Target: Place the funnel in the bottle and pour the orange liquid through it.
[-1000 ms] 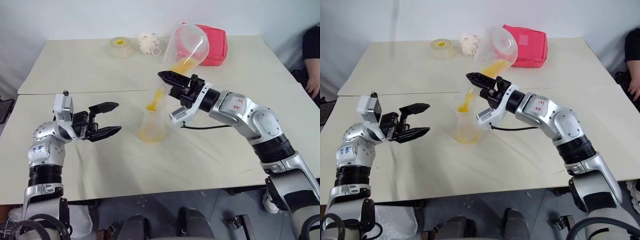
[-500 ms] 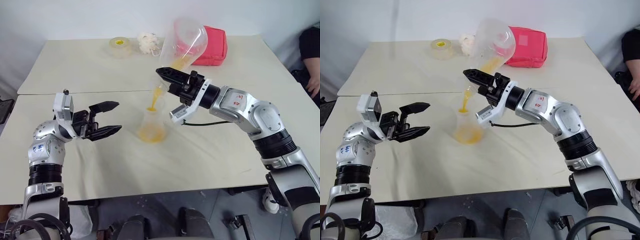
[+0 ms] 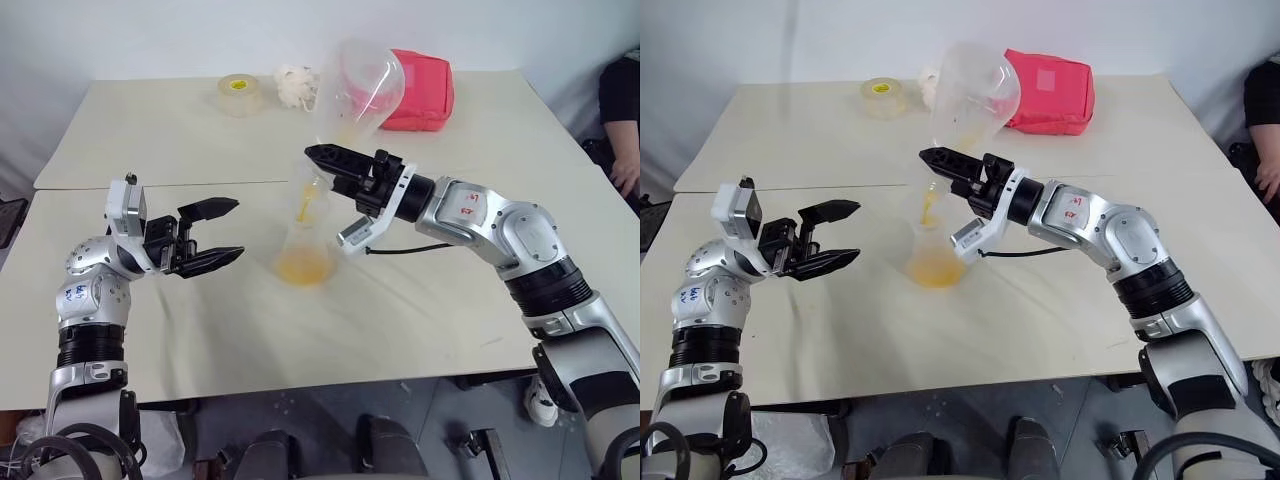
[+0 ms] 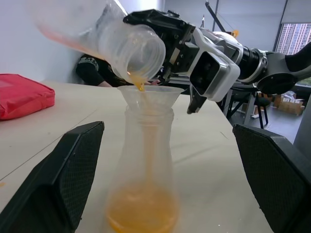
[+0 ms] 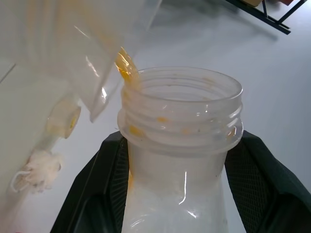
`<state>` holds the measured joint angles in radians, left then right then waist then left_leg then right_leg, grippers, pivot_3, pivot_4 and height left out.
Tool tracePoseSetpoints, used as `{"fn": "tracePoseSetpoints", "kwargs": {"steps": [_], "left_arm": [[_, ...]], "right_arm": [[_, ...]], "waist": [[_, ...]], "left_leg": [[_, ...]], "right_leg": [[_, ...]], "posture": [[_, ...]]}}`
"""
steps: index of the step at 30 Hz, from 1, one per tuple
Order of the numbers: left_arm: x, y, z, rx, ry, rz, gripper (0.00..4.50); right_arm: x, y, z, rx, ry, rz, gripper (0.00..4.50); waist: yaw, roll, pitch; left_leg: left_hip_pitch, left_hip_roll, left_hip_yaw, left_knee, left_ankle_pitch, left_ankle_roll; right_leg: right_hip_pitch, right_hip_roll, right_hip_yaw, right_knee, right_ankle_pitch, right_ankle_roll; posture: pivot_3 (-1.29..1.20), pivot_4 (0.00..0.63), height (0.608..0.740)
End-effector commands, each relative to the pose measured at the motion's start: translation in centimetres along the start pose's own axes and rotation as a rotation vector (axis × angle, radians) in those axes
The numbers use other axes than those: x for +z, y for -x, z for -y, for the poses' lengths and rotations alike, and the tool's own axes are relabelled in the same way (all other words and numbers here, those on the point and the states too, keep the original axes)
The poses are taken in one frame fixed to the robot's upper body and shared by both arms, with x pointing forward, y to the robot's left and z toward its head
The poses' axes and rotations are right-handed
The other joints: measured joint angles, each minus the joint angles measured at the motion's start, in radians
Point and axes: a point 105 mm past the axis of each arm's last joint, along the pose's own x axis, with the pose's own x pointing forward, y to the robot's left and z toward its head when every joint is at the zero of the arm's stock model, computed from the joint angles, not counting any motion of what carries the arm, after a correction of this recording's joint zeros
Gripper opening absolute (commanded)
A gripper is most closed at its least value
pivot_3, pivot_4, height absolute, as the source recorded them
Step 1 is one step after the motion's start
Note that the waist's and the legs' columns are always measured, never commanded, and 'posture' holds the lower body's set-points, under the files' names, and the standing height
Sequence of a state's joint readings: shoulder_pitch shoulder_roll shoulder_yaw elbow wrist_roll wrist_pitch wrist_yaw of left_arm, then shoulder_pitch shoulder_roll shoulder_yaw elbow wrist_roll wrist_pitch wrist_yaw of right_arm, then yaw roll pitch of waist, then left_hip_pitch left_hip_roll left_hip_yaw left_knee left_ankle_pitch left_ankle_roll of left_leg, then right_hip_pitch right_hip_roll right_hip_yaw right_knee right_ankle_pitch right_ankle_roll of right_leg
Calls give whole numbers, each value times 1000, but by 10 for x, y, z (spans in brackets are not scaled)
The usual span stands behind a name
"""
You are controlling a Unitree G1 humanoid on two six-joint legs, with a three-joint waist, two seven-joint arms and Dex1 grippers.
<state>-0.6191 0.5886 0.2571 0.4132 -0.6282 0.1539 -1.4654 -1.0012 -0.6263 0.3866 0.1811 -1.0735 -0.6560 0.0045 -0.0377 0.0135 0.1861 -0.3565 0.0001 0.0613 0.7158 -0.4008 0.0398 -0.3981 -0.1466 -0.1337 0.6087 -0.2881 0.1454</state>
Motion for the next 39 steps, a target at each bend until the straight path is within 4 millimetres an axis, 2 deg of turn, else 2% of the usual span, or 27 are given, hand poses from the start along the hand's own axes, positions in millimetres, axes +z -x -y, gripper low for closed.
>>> {"fn": "tracePoseSetpoints", "kwargs": {"steps": [1, 16, 28, 34, 39], "left_arm": [[9, -1, -3, -7, -26, 13, 4500], [10, -3, -5, -16, -31, 13, 4500], [6, -7, -9, -17, -19, -17, 4500], [5, -7, -9, -19, -8, -30, 4500], [4, -5, -11, 3, 3, -48, 4500]], "right_arm": [[-6, 1, 16, -58, 43, -4, 2414], [-7, 3, 14, -78, 68, 4, 2414], [-6, 3, 13, -83, -50, -40, 2414], [-15, 7, 15, -123, -335, -165, 2414], [-40, 21, 18, -192, -773, -367, 2414]], "waist": [[0, 0, 0], [-1, 0, 0], [-2, 0, 0], [-2, 0, 0], [-1, 0, 0]], "left_leg": [[0, 0, 0, 0, 0, 0], [0, 0, 0, 0, 0, 0], [0, 0, 0, 0, 0, 0], [0, 0, 0, 0, 0, 0], [-1, 0, -1, 0, 0, 0]], "right_leg": [[0, 0, 0, 0, 0, 0], [0, 0, 0, 0, 0, 0], [0, 0, 0, 0, 0, 0], [0, 0, -1, 0, 0, 0], [0, 0, -1, 1, 0, 0]], "posture": [[0, 150, 740], [0, 150, 740], [0, 150, 740], [0, 150, 740], [0, 150, 740]]}}
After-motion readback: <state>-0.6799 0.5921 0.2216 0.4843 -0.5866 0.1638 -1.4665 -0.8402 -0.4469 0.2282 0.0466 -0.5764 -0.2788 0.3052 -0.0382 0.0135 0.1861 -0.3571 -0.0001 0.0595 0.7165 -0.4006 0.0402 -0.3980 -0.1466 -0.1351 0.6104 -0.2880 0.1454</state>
